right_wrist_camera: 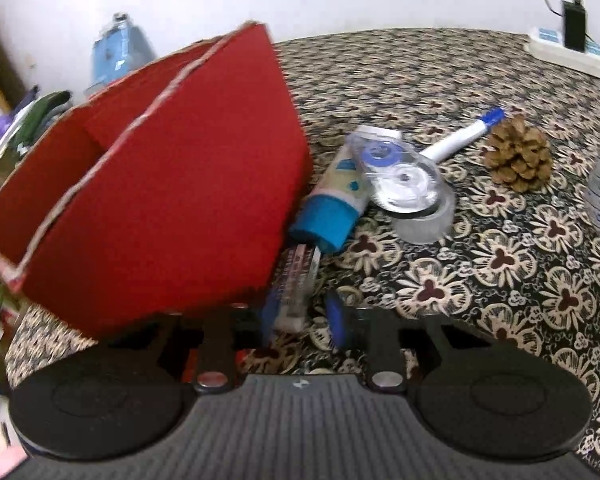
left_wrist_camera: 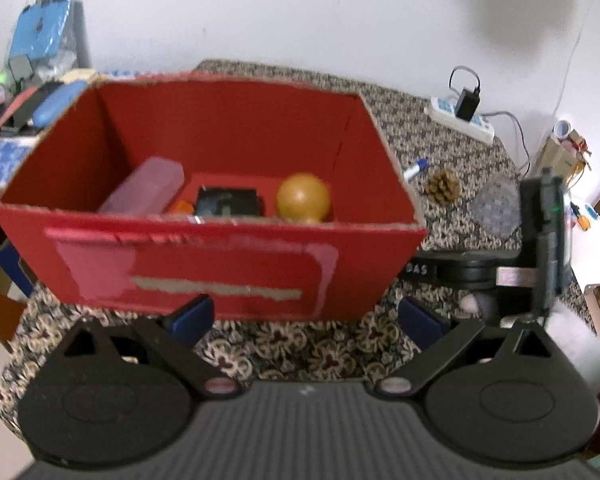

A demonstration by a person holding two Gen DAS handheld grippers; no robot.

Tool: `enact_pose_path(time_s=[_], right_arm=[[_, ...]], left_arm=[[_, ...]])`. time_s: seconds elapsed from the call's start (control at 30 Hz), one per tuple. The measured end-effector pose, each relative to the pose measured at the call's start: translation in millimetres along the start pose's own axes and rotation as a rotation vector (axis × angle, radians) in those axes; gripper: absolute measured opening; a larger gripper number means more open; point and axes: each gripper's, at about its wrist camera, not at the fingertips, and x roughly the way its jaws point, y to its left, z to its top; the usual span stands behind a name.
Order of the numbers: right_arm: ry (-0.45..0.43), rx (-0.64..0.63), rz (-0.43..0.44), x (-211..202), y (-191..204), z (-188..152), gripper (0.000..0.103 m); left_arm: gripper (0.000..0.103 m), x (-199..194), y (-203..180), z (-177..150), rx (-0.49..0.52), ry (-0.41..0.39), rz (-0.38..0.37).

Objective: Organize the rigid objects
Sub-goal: 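Move the right tool out of the box to the small blue-white package, then grasp the small blue-white package with the right gripper and lift it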

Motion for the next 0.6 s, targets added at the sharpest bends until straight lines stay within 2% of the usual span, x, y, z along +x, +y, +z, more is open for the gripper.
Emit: enact_pose_path(time_s=[0.17, 0.3, 0.4, 0.53, 0.6], right_arm=[[0.028, -0.077, 0.04, -15.6, 6.5, -16.5, 0.0], [0.103, -0.069, 0.121, -30.9, 1.9, -31.2, 0.0], [0.144, -0.111, 0.159, -45.7, 0.4, -47.0, 0.0], [0.223, -0.14, 0.221, -56.9, 0.6, -67.9, 0.0], [0.224, -0.162, 0.246, -61.0, 1.6, -75.9, 0.0]], left_arm=[[0.098, 12.5, -8.5, -9.7, 0.012, 0.047, -0.014], [0.098, 17.5, -14.4, -14.0, 0.018, 0.072, -0.059], [0.097, 22.1, -18.3, -21.4, 0.02, 0.092, -0.076], [0.076, 38.2, -18.6, -27.8, -0.034, 0.16, -0.107], [0.076, 45.9, -20.4, -30.2, -0.057, 0.185, -0.137]])
